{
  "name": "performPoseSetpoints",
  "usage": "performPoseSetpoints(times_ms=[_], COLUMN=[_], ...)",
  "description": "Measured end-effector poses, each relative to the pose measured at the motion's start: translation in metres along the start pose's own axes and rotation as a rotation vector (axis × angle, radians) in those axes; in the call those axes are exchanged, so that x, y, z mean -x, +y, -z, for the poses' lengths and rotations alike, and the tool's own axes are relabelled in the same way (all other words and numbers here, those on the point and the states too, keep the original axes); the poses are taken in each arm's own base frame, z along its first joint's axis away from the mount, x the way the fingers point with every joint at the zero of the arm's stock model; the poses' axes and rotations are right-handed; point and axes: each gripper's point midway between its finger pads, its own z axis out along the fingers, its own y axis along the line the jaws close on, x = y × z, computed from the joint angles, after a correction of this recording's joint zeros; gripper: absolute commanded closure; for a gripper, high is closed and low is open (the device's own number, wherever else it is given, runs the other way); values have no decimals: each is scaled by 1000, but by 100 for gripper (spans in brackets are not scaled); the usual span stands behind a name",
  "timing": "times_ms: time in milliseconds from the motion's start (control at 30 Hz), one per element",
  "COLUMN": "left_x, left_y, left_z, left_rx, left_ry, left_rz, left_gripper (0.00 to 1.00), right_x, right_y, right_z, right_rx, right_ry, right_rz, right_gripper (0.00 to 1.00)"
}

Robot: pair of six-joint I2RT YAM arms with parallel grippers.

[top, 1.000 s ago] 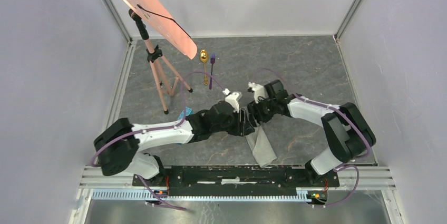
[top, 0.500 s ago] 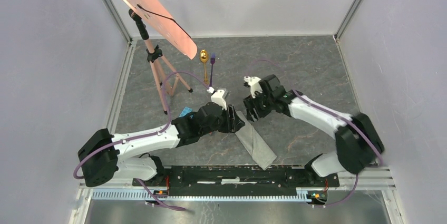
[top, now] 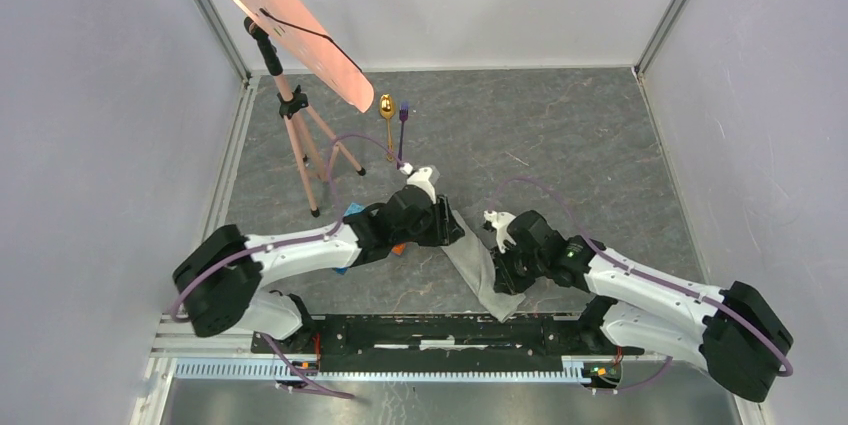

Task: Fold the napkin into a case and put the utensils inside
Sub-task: Pick up the spoon from the center of the board.

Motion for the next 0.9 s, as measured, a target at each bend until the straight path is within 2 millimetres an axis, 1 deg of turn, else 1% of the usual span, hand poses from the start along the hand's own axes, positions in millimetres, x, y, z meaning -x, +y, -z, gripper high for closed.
performPoseSetpoints(times_ms=[100,200,333,367,433,533,600,633,700,733,833,867,900], left_x=[-12,-20,-22,-22,-21,-19,-17,-16,-14,-15,-19,-20,-21], left_y=[2,3,1,1,2,3,6,7,11,14,25,29,32], left_z=[-16,-25,-28,-29,-29,-29,-30,-30,-32,-33,-39,-41,-43], left_rx=[14,16,5,4,5,9,15,17,25,32,57,66,75], left_ry=[61,96,108,109,110,106,101,100,100,103,124,128,132], left_rz=[-2,-3,2,4,9,13,19,21,27,31,42,44,47], left_gripper=[49,50,50,50,50,50,50,50,51,51,51,51,51], right_x=[1,3,23,27,32,34,38,41,50,55,54,51,43], right_y=[-14,-33,-58,-63,-68,-65,-59,-54,-44,-36,-28,-27,-28], right_z=[-4,-8,-5,-4,-3,2,8,12,18,21,20,18,14], right_rx=[-80,-181,-331,-362,-389,-378,-355,-337,-300,-265,-223,-207,-201], right_ry=[-9,-15,-42,-43,-43,-47,-66,-80,-115,-143,-157,-162,-156], right_rz=[-25,-26,25,40,66,83,86,86,85,74,48,30,7], right_gripper=[85,89,89,86,78,67,65,67,73,77,84,86,87])
